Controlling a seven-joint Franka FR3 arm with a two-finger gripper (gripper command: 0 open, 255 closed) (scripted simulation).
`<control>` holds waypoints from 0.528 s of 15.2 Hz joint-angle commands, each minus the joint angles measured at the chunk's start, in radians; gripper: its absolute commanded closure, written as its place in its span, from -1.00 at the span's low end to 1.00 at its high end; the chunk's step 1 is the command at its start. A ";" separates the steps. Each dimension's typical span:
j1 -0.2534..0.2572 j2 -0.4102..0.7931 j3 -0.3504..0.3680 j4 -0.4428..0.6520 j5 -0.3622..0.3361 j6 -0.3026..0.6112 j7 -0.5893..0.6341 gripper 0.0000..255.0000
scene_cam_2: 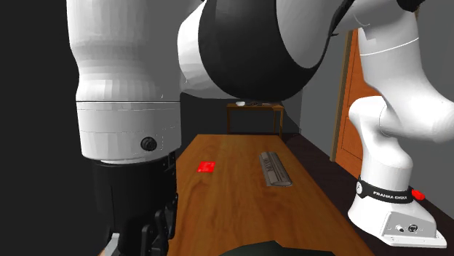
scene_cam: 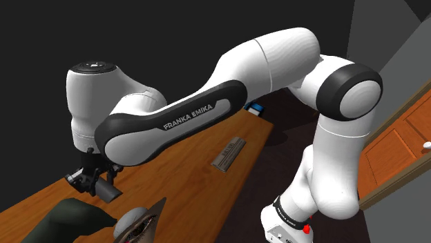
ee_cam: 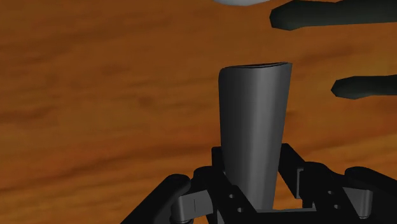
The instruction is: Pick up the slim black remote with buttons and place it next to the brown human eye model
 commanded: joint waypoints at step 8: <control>0.003 0.025 -0.006 -0.020 -0.010 0.044 0.005 1.00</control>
